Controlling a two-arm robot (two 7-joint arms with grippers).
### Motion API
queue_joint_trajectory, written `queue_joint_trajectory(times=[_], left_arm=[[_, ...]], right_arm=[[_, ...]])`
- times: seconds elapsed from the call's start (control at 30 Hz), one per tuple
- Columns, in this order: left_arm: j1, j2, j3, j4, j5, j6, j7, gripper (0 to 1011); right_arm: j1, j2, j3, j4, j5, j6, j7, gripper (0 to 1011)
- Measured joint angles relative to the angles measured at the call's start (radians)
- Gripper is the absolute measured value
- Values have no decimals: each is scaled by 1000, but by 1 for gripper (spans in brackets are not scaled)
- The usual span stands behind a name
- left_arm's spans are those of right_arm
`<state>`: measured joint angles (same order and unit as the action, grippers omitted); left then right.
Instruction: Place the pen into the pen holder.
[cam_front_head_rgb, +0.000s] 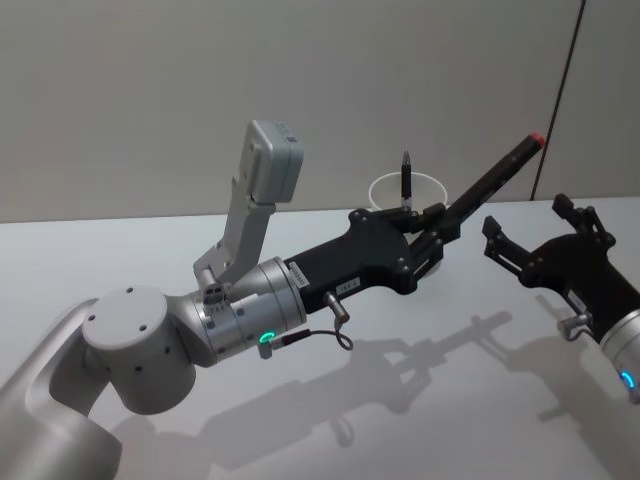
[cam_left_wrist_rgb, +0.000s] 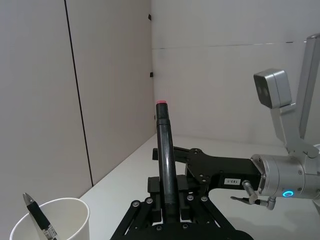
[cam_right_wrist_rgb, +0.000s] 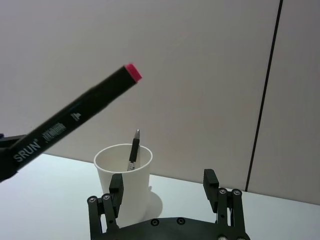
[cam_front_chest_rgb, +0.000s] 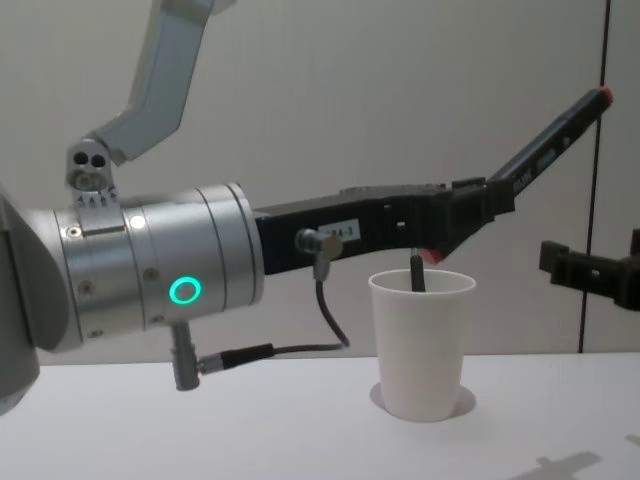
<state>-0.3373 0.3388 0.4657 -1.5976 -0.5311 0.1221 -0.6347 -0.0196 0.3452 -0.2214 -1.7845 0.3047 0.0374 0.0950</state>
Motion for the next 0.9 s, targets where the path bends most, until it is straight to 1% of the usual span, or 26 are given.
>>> queue_joint_trajectory(times=[0.2, 0.5, 0.6, 0.7, 0.73, 0.83, 0.87, 0.9], left_arm=[[1, 0, 1, 0, -1, -1, -1, 187], [1, 0, 1, 0, -2, -2, -3, 187], [1, 0, 1, 0, -3, -3, -3, 187], [1, 0, 1, 0, -3, -3, -3, 187], [1, 0, 1, 0, -3, -3, -3, 187], [1, 0, 1, 0, -3, -3, -4, 187], [1, 0, 1, 0, -3, -3, -4, 187], [1, 0, 1, 0, -3, -3, -4, 186]], right_arm=[[-16, 15, 8, -31, 29, 10, 20, 1001], [-74, 63, 31, -100, 96, 34, 35, 1002], [-110, 93, 45, -130, 133, 43, 40, 1001], [-127, 107, 54, -146, 155, 48, 45, 1001], [-138, 117, 59, -156, 173, 51, 48, 1002], [-154, 129, 67, -170, 199, 55, 55, 1001], [-162, 137, 73, -177, 221, 59, 62, 1002], [-166, 140, 75, -180, 231, 61, 65, 1002]])
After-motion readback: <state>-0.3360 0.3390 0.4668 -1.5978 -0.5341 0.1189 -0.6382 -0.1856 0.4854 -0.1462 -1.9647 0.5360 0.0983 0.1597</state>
